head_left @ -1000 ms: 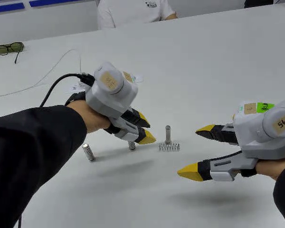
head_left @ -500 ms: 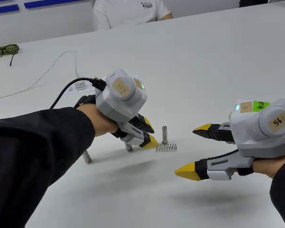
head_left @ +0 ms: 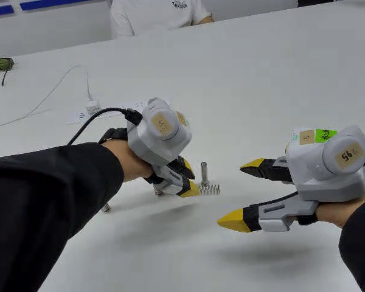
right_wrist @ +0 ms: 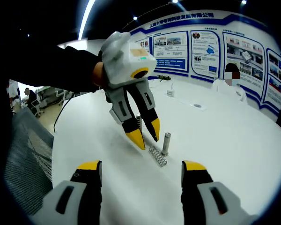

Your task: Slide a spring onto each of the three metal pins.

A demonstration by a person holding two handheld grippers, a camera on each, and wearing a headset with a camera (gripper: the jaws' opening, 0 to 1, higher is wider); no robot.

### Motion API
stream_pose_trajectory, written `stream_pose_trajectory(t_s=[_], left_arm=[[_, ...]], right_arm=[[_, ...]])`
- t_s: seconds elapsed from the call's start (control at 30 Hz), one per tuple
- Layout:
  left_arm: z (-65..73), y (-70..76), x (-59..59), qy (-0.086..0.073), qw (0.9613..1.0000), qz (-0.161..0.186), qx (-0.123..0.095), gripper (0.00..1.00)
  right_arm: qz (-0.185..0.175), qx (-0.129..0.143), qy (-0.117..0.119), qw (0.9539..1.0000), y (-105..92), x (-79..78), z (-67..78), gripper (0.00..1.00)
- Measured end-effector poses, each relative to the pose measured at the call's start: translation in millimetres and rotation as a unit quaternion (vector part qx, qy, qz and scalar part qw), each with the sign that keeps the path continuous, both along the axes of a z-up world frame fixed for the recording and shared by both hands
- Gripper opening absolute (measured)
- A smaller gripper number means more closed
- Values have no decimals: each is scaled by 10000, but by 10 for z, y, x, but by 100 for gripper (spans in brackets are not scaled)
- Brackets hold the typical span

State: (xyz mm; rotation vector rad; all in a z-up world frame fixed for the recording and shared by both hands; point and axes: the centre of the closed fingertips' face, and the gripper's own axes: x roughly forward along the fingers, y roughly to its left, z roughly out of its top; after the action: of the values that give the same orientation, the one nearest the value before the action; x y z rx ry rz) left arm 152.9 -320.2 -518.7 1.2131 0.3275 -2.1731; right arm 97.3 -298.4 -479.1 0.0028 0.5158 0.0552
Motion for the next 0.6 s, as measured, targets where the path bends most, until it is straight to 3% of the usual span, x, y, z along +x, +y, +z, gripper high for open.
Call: stream_pose_trajectory(t_s=[0.37,0.6], left_arm=[[-118,-33,6,-225,9997,-82,75,18],[-153,-43,3,-259,9996,-77,105,17]], right_arm=[[-20,21,-8,10000,-9,-1,-3,70],[-14,35,6,10000,-7,-1,-18,70]])
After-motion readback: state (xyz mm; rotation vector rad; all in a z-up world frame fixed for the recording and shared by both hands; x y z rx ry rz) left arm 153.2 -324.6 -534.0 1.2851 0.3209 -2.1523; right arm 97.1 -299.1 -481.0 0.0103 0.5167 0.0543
